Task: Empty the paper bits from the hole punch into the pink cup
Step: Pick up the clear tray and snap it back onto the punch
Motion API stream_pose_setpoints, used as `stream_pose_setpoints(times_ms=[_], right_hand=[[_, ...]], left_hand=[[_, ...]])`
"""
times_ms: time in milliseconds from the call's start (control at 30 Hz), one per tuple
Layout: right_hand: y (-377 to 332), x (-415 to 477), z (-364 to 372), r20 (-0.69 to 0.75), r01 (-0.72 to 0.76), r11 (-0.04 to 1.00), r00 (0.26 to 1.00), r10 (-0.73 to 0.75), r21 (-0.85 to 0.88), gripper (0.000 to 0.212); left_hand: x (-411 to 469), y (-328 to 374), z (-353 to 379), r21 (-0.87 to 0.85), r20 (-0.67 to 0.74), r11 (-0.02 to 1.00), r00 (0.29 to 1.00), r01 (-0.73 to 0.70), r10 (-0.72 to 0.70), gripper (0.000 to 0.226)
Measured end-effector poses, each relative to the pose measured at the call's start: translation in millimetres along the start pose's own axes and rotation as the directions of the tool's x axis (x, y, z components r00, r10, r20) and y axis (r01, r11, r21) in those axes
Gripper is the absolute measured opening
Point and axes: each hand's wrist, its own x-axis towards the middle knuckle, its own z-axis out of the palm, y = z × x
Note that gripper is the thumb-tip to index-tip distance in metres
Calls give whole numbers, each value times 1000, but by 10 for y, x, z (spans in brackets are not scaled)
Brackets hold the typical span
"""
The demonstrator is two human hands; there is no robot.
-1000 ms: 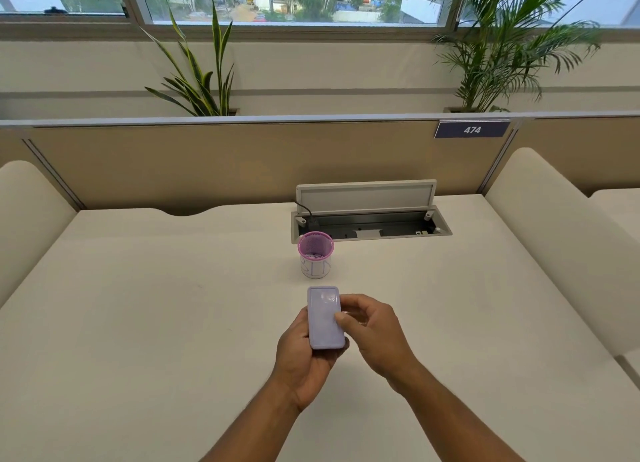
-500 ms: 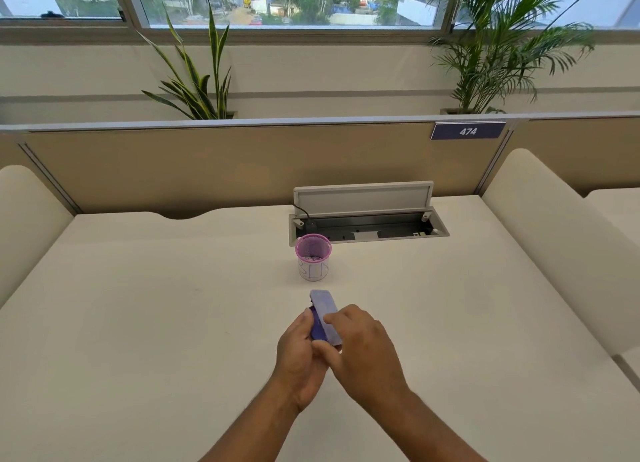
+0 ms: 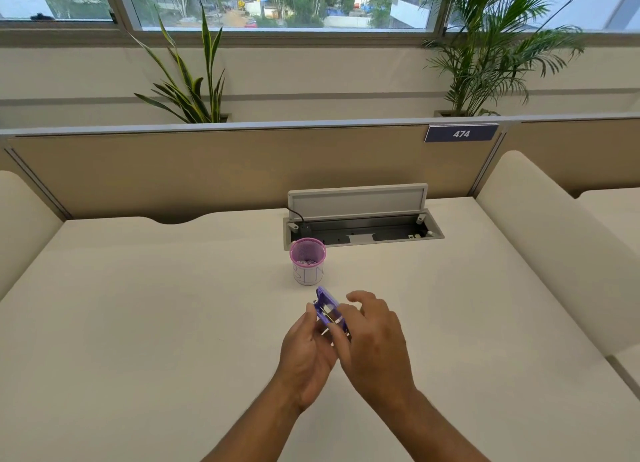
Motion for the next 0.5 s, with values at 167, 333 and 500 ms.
stream_pose_setpoints(times_ms=[167, 333, 500], right_hand=[[-90, 21, 56, 88, 121, 960, 991, -101, -253, 25], [-44, 108, 129, 118, 26, 964, 993, 6, -265, 25], [226, 175, 268, 68, -235, 962, 967, 246, -139, 14]], left_hand=[[6, -17, 68, 87, 6, 996, 1000, -30, 29, 46], [88, -47, 118, 103, 37, 993, 998, -60, 57, 38], [332, 16, 28, 282, 66, 959, 998, -24, 6, 35]])
